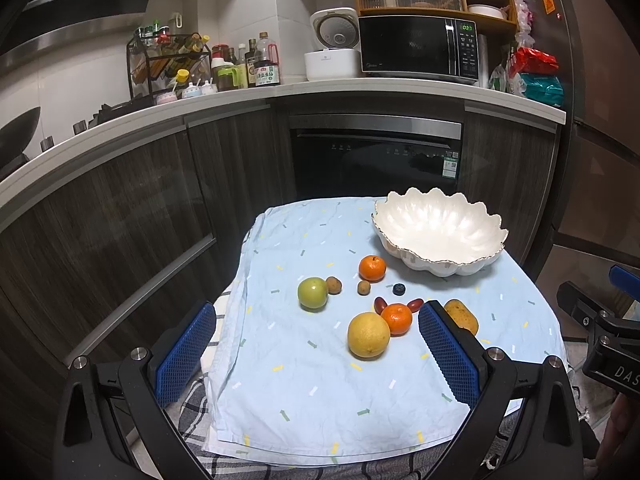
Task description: Organize fruits
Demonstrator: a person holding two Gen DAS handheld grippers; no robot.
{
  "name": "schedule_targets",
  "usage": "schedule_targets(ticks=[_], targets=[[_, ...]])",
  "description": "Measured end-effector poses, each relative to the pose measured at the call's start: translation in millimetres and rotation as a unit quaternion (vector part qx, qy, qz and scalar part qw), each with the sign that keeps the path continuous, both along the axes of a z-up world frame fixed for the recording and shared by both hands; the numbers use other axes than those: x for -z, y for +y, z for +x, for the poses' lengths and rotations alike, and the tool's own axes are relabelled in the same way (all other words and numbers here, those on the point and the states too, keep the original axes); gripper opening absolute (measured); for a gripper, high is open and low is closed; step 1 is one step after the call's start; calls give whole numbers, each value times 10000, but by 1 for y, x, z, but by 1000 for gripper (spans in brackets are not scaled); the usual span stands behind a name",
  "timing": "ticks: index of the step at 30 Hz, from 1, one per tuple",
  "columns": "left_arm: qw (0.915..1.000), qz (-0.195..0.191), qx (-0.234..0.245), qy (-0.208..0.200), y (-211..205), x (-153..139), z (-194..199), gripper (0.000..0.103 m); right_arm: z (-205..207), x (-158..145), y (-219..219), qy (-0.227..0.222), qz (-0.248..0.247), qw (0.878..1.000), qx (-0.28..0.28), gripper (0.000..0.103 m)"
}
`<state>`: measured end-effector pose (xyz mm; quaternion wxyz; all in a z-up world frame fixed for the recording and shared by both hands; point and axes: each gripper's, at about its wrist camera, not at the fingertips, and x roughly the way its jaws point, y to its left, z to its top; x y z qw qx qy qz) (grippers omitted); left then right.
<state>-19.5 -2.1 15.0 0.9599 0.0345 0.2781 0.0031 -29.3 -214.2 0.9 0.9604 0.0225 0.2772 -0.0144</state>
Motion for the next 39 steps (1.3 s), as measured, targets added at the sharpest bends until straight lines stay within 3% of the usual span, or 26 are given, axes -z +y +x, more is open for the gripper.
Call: schedule_targets(ticks=[39], targets=[[9999,18,32,134,-2,3,4,103,4,4,-1,136,52,9999,3,103]])
